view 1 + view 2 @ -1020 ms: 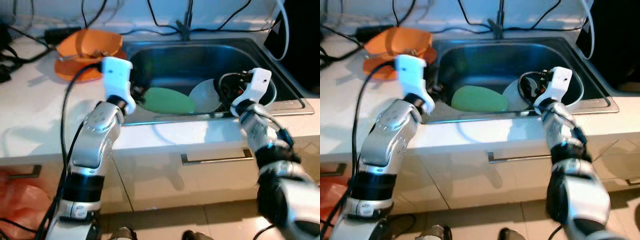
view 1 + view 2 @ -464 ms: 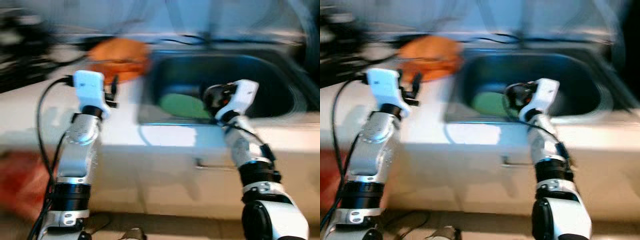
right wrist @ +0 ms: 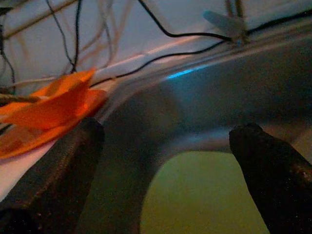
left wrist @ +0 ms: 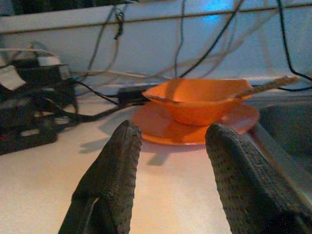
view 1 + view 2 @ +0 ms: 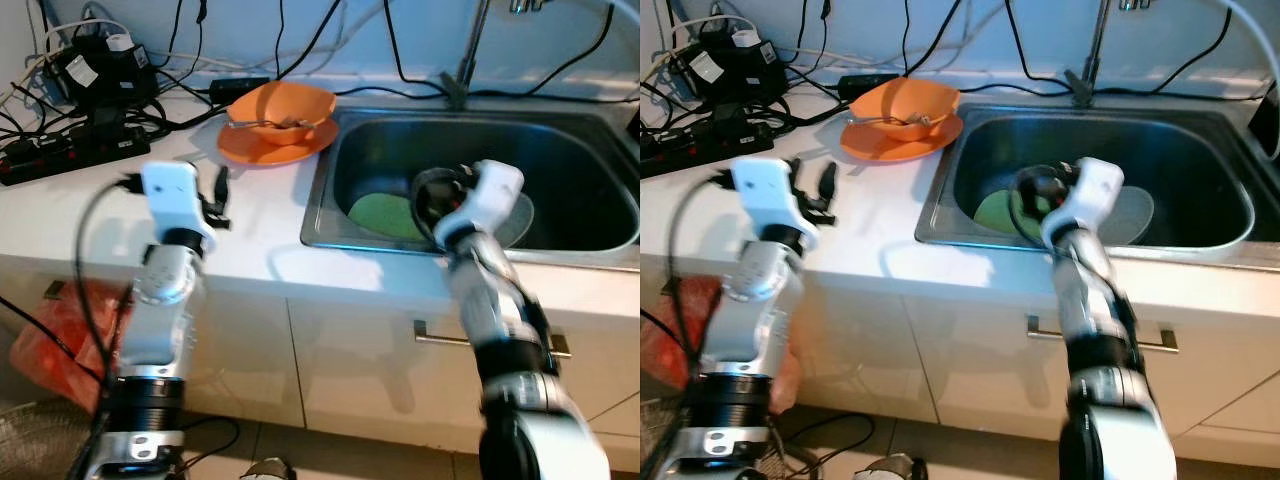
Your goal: Kitchen organization
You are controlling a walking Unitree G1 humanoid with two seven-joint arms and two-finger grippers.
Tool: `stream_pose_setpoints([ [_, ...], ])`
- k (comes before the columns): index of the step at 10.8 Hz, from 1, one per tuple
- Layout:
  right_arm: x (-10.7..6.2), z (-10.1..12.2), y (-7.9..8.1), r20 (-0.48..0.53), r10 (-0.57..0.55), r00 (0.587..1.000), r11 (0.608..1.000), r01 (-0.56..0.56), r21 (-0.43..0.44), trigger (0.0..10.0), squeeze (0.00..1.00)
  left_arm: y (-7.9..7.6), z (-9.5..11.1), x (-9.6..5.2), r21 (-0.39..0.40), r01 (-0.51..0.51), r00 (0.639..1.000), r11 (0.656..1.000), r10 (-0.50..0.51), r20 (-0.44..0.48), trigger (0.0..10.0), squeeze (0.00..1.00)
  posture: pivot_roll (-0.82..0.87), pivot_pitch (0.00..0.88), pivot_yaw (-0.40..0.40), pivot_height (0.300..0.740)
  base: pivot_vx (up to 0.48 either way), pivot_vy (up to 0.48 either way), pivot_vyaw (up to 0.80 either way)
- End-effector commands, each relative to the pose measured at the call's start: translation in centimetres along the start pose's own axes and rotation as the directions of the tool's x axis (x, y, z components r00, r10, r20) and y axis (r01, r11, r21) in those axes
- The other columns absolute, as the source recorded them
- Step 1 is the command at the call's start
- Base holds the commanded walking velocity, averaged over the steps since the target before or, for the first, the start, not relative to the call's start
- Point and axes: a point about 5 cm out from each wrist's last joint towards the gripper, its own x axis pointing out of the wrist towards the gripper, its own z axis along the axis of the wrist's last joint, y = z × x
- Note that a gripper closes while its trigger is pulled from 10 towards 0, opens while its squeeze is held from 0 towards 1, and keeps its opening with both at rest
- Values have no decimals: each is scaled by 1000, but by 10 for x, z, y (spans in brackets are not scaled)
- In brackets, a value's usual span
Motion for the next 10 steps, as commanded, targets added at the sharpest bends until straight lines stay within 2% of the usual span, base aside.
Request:
stream_pose_setpoints([
  [1, -1, 6, 2, 25, 6, 1000, 1000, -6, -13, 10000, 0, -4, 0, 2, -14, 11, 1000, 1000, -11, 2, 10000, 0, 128, 0, 53, 740, 0, 0, 0],
  [2, -3, 5, 0, 18, 2, 1000, 999, -2, -38, 10000, 0, -7, 0, 4, -19, 35, 999, 999, -35, 5, 10000, 0, 118, 0, 50, 740, 0, 0, 0],
  [3, -4, 8, 0, 21, -17, 1000, 999, 17, -28, 10000, 0, -14, 7, 5, -45, 56, 998, 997, -55, 29, 10000, 0, 90, 0, 28, 740, 0, 0, 0],
  [4, -5, 9, 4, 33, -6, 999, 998, 7, -55, 10000, 0, -14, 6, 4, -28, 59, 997, 998, -58, 41, 10000, 0, 89, 0, 19, 740, 0, 0, 0],
  [5, -7, 4, 6, 13, -8, 1000, 998, 9, -64, 10000, 0, -13, -4, 1, -30, 38, 999, 999, -38, 16, 10000, 0, 97, 0, 12, 740, 0, 0, 0],
  [6, -9, 2, 13, 24, 22, 999, 993, -19, -112, 10000, 0, -16, -8, -3, -46, 41, 999, 998, -41, 10, 10000, 0, 107, 0, 0, 740, 0, 0, 0],
  [7, -7, -1, 13, 0, 5, 1000, 995, -5, -103, 10000, 0, -17, -8, -3, -72, 34, 999, 997, -34, 1, 10000, 0, 109, 0, -9, 740, 0, 0, 0],
  [8, -11, -8, 13, -16, -5, 1000, 992, 3, -128, 10000, 0, -16, -17, -6, -75, 22, 1000, 997, -24, -17, 10000, 0, 87, 0, -7, 740, 0, 0, 0],
  [9, -17, -14, 12, -24, -40, 999, 989, 37, -140, 10000, 0, -12, -25, -8, -110, 2, 998, 994, -8, -57, 10000, 0, 81, 0, -3, 740, 0, 0, 0],
  [10, -19, -17, 12, -22, -35, 999, 988, 32, -153, 10000, 0, -11, -23, -6, -91, 32, 999, 995, -36, -37, 10000, 0, 87, 0, 12, 740, 0, 0, 0],
])
